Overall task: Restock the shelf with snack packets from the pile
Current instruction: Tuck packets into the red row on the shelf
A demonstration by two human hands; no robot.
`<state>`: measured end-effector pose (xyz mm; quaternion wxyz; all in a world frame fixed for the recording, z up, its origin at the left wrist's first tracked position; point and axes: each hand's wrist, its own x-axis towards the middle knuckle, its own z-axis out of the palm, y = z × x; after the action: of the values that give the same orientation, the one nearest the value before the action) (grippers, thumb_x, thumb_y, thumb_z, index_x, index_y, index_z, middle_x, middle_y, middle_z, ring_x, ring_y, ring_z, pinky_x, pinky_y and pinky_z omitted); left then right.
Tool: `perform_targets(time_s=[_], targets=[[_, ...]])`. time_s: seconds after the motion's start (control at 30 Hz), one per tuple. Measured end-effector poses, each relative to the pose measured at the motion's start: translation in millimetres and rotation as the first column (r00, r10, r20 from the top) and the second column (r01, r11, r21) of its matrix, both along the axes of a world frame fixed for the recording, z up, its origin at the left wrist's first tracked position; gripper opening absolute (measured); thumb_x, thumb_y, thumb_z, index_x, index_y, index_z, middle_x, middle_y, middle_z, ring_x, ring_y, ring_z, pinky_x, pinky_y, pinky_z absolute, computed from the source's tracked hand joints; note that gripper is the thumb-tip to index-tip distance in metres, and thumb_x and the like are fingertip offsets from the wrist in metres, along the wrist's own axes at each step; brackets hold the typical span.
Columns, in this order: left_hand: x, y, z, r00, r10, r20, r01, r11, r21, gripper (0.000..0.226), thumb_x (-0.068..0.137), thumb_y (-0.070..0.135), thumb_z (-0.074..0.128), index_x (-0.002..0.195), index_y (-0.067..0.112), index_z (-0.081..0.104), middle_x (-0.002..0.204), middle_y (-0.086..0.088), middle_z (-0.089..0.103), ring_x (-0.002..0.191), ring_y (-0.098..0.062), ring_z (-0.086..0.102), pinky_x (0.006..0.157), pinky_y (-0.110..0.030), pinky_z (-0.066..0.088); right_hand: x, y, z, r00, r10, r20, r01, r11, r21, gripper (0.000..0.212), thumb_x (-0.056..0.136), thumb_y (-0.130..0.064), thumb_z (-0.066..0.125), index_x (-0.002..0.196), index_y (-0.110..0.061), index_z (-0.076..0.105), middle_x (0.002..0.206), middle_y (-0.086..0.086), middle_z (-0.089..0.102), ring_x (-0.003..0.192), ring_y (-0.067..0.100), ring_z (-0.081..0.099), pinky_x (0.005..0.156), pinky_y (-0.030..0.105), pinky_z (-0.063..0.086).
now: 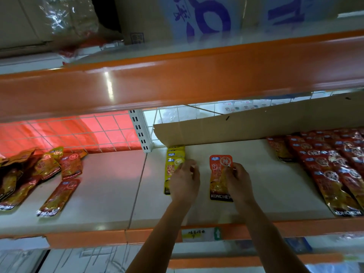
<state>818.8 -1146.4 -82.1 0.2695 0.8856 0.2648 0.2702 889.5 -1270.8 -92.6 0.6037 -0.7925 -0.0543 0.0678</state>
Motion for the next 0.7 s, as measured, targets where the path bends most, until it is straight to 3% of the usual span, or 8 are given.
perform_targets(time_s=[0.1,0.2,0.33,0.43,0.53,0.6,0.7], targets=[[26.2,-39.7,2.3,0.993,-0.093,0.070,0.104,0.980,-0.171,0.025,0.097,0.032,0.050,0.120,0.023,0.056,0.090,0.000,0.071,0.079,-0.014,0.067,0.071,-0.031,0.055,21.3,-19.7,4.3,0.999,-0.027,0.025,0.027,1.000,-0.004,0.031,0.097,-0.029,0.049,0.123,-0.013,0.055,0.103,0.004,0.064,0.081,0.013,0.061,0.061,0.023,0.045],[52.6,-76.4,0.8,0.972,-0.198,0.129,0.233,0.896,-0.379,0.033,0.096,0.032,0.054,0.128,0.027,0.047,0.088,0.010,0.066,0.071,0.002,0.063,0.064,-0.018,0.055,47.5,-46.5,9.4,0.996,-0.050,0.080,0.054,0.998,-0.039,0.035,0.097,-0.031,0.048,0.126,-0.013,0.056,0.113,0.008,0.065,0.091,0.018,0.062,0.074,0.029,0.051],[86.7,-114.7,1.2,0.944,-0.266,0.194,0.329,0.742,-0.585,0.040,0.092,0.027,0.063,0.127,0.036,0.046,0.092,0.018,0.063,0.072,0.005,0.066,0.054,-0.010,0.050,78.1,-84.1,11.1,0.987,-0.062,0.147,0.078,0.992,-0.102,0.032,0.098,-0.027,0.044,0.124,-0.012,0.055,0.104,0.007,0.065,0.081,0.012,0.057,0.058,0.016,0.040],[110.4,-136.7,-0.7,0.930,-0.297,0.215,0.366,0.715,-0.596,0.027,0.092,0.025,0.064,0.112,0.041,0.058,0.099,0.013,0.067,0.081,0.000,0.067,0.060,-0.011,0.052,98.3,-110.6,14.3,0.973,-0.062,0.223,0.103,0.979,-0.175,0.029,0.097,-0.019,0.043,0.123,-0.011,0.054,0.087,0.006,0.063,0.067,0.012,0.057,0.052,0.019,0.035],[134.9,-152.2,-6.3,0.946,-0.268,0.182,0.323,0.775,-0.543,0.021,0.093,0.023,0.061,0.112,0.030,0.067,0.106,0.014,0.068,0.088,0.004,0.064,0.071,-0.003,0.047,118.1,-135.6,16.9,0.943,-0.017,0.334,0.119,0.950,-0.288,0.038,0.092,-0.012,0.048,0.131,-0.013,0.053,0.109,0.011,0.063,0.094,0.024,0.059,0.074,0.024,0.041],[150.5,-159.6,-10.6,0.964,-0.226,0.141,0.266,0.811,-0.521,0.025,0.093,0.015,0.058,0.115,0.023,0.068,0.103,0.015,0.065,0.080,0.014,0.058,0.068,0.003,0.042,128.7,-150.3,16.6,0.922,0.000,0.387,0.155,0.916,-0.369,0.043,0.088,-0.006,0.052,0.131,-0.010,0.054,0.123,0.012,0.057,0.113,0.029,0.052,0.091,0.033,0.040],[169.7,-168.4,-16.1,0.975,-0.196,0.106,0.222,0.827,-0.516,0.028,0.092,0.015,0.058,0.117,0.021,0.068,0.105,0.009,0.068,0.071,0.020,0.055,0.065,0.004,0.041,142.1,-169.8,13.6,0.900,0.031,0.435,0.171,0.892,-0.418,0.036,0.087,-0.002,0.053,0.123,-0.004,0.059,0.125,0.014,0.057,0.117,0.033,0.049,0.094,0.036,0.040]])
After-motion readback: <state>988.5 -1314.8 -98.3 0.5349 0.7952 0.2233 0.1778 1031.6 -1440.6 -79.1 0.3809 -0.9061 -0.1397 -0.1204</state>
